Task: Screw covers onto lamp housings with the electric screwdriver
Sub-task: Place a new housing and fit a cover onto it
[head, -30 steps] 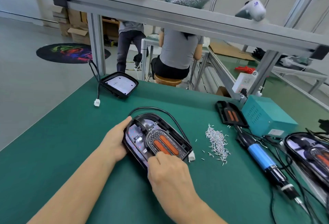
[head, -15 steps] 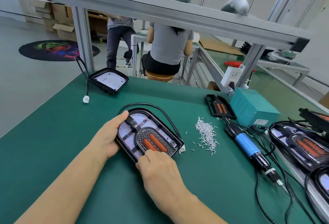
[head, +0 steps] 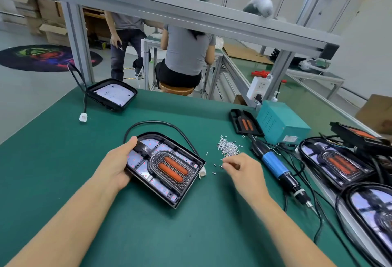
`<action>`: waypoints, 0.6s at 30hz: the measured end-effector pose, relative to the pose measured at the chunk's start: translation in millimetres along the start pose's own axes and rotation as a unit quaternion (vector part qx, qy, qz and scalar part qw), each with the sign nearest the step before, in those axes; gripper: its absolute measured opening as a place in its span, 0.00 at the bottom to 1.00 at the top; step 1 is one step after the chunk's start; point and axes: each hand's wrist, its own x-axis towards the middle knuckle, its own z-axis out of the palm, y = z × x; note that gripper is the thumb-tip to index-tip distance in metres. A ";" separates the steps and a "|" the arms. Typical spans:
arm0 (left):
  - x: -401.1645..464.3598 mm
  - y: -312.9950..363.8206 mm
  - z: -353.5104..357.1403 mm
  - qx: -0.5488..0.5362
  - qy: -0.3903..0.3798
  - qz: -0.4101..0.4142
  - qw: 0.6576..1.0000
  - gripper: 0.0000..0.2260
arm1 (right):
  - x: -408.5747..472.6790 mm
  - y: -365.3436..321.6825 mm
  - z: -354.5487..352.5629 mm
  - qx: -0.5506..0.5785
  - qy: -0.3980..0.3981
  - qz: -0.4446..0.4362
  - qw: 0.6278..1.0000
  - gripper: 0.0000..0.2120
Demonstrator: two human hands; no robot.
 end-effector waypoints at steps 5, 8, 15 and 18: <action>-1.0 0.5 -1.3 0.128 0.086 0.106 0.982 0.05 | 7.1 12.3 4.4 -0.073 -0.053 0.017 0.996 0.06; -2.1 -1.9 -5.9 0.296 0.138 0.230 0.917 0.11 | 7.9 8.0 8.3 -0.086 -0.098 0.005 0.991 0.06; -9.0 -4.8 -3.4 0.488 0.170 0.246 0.820 0.09 | 4.9 18.6 -1.9 -0.087 -0.024 -0.011 0.996 0.08; -23.0 -0.2 15.0 0.557 0.174 0.366 0.725 0.09 | 8.8 34.7 -23.1 -0.159 0.022 0.007 0.987 0.15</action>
